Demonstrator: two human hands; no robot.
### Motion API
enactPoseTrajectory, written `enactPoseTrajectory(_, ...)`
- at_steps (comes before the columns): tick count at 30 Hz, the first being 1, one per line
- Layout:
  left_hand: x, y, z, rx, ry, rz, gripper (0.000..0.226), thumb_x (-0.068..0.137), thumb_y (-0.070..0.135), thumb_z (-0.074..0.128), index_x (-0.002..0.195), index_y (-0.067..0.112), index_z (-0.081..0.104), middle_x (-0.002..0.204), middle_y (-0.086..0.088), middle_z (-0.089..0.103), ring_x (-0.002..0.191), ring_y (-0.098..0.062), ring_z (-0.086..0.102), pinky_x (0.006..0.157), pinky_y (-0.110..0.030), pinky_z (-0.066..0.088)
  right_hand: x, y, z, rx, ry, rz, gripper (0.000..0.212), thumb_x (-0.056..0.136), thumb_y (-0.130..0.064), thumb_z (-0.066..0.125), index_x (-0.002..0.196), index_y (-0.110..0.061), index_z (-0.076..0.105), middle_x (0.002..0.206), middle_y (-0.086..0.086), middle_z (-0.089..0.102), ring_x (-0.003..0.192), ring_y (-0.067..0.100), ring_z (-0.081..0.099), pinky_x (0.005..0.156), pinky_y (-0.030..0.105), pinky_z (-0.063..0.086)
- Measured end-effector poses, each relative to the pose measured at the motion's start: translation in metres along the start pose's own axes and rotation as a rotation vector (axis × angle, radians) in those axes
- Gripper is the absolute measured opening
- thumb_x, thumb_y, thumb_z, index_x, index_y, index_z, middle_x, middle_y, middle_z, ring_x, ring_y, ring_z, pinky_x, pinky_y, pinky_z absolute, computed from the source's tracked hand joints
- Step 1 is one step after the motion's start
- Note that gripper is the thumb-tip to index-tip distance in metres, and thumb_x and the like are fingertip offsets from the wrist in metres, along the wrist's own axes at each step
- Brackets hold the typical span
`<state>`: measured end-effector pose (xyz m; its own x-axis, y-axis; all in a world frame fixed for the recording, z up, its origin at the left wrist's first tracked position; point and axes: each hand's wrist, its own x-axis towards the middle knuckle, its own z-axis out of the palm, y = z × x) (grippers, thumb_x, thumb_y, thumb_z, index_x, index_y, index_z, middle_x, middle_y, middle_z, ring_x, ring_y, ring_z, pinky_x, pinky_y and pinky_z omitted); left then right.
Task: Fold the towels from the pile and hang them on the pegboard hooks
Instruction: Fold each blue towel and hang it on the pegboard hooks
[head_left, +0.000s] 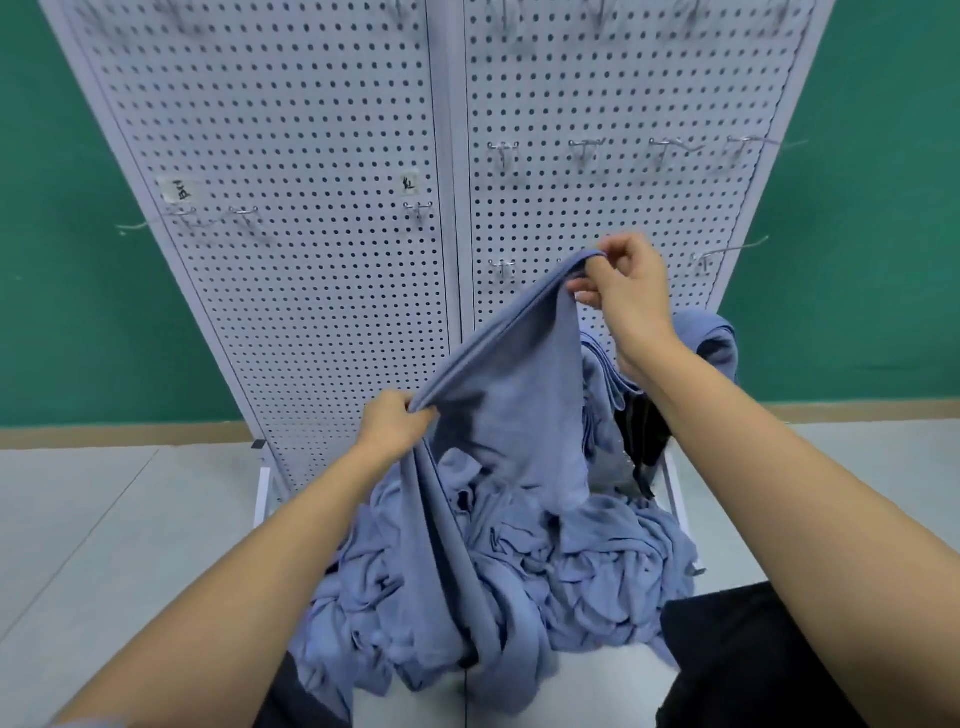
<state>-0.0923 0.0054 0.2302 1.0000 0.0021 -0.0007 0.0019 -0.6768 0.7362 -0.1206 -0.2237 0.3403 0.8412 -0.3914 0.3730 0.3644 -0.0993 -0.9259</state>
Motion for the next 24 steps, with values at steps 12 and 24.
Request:
enactPoseTrajectory(12,-0.010,0.046,-0.023,-1.343,-0.442,-0.324,0.029,0.096,0.027,0.045,0.112,0.009,0.061,0.106,-0.009,0.067,0.103,-0.022,0.061,0.095,-0.035,0.047,-0.036,0.079,-0.001,-0.175,-0.248,0.405,0.016,0.096,-0.015,0.056,0.108,-0.004,0.054,0.098,0.007,0.059,0.084,0.018,0.061,0.080,0.027,0.055)
enactPoseTrajectory(24,-0.024,0.065,-0.042,-1.549,-0.569,-0.159,0.037,0.092,0.033,0.044,0.099,0.006,0.068,0.103,-0.012,0.068,0.095,-0.026,0.066,0.090,-0.043,0.051,-0.055,0.090,0.007,0.082,-0.825,0.634,0.073,0.077,-0.071,0.056,0.134,-0.025,0.055,0.132,-0.005,0.060,0.126,0.012,0.051,0.112,0.038,0.034)
